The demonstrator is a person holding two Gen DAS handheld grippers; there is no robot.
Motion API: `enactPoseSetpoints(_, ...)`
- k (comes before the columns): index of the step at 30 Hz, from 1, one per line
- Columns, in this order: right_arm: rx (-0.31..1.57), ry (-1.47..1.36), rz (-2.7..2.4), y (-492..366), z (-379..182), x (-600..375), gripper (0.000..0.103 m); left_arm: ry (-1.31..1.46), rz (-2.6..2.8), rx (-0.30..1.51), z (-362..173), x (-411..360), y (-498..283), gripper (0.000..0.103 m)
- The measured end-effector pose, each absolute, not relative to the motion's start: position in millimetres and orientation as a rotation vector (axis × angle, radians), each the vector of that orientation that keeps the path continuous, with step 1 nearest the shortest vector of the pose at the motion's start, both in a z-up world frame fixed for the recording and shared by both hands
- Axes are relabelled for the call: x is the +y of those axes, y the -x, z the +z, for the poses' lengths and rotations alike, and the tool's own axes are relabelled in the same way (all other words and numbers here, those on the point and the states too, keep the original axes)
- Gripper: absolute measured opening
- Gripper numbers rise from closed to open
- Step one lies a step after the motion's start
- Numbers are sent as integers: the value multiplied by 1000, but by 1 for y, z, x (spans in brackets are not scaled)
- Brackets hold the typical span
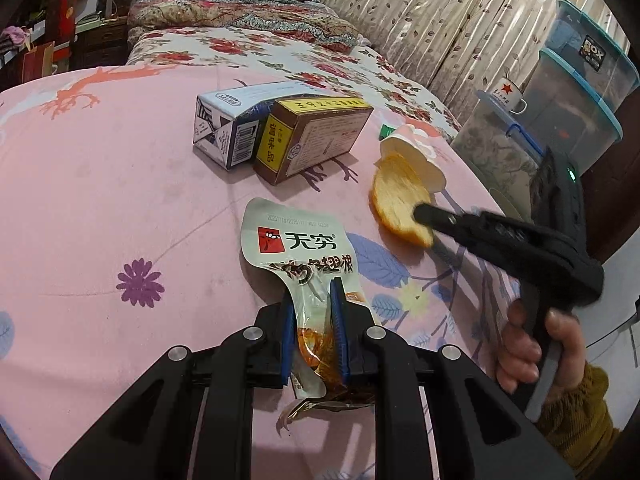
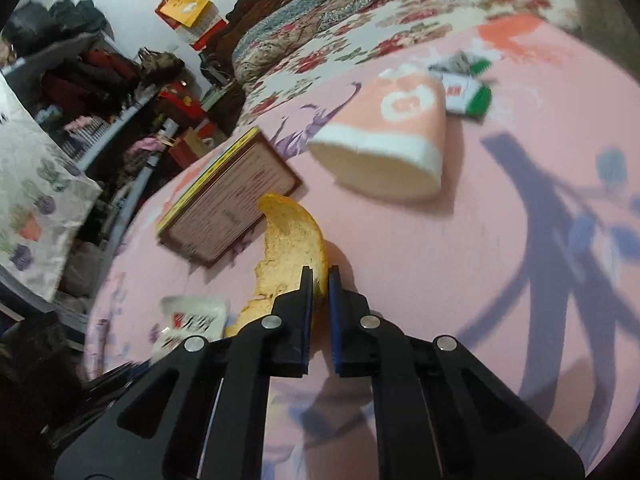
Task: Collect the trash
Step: 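Grasp the white snack pouch with the left tool while the right tool grasps a yellow chip, then carry the pouch and chip to the beige bin and open both tools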
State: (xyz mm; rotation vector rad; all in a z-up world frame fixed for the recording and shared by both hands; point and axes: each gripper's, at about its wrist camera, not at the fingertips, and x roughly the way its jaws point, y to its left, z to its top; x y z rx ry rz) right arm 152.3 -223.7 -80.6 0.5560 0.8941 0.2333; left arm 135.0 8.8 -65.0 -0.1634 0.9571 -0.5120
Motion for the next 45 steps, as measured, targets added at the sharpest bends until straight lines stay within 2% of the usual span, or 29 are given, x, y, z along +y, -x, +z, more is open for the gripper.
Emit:
enactPoseSetpoints(10,843,-700,191,-69,-82,-270,9,173,-514,966,-66,12,-137,15)
enactPoseSetpoints(19,785,-799,112,-34,-80,-322,9,221,-612,994,-55,-8,-130,15)
enactPoseSetpoints(36,676,-899,7,1,-80,-399,9,19,-811,1045,-48,-147,-135,15)
enactPoseSetpoints(45,588,-931,-116,20,-70,-479,9,-113,-948,1039,-39,-271,-150,15)
